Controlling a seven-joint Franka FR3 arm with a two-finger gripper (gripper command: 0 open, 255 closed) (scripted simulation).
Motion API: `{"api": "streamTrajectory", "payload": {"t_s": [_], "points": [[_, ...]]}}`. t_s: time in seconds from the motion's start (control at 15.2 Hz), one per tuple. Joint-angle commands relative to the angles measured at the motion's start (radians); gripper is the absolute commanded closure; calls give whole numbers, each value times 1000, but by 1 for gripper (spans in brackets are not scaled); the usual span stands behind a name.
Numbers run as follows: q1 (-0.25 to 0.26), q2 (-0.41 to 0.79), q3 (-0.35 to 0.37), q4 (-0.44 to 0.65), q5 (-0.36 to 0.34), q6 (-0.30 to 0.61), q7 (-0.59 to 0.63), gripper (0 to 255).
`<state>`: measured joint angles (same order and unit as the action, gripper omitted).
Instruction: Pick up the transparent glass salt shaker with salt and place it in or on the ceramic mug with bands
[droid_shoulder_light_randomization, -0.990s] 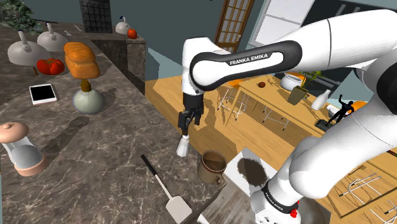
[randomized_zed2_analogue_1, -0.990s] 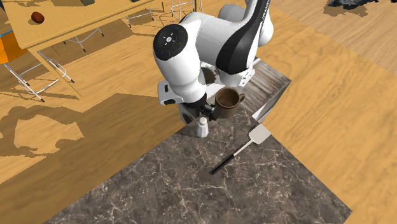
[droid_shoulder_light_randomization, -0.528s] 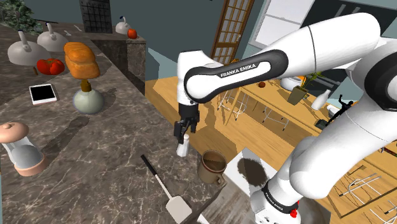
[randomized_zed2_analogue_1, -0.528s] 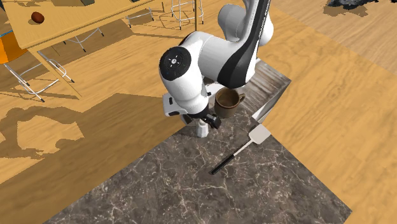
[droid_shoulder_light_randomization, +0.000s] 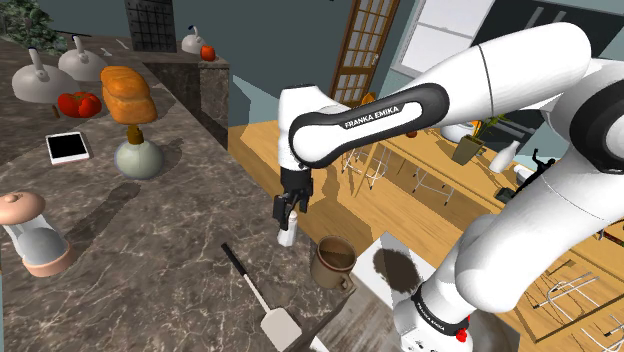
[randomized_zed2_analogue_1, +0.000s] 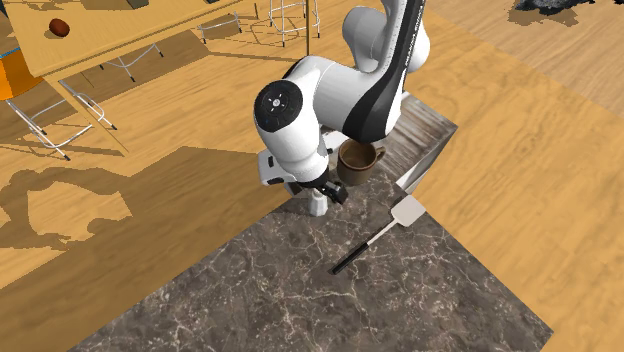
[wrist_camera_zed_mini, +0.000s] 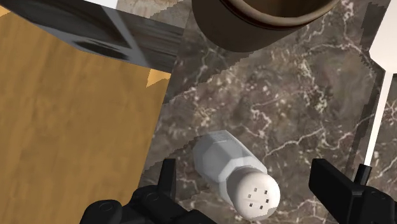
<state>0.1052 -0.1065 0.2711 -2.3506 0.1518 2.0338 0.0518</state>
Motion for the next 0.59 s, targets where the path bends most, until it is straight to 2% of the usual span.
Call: {"api": "streamTrajectory", "payload": {"t_s": [0.0, 0.07, 0.53], "points": [[0, 0, 0, 0, 0, 0, 0, 0], [0, 0, 0, 0, 0, 0, 0, 255], [0, 0, 0, 0, 0, 0, 0, 255]]}}
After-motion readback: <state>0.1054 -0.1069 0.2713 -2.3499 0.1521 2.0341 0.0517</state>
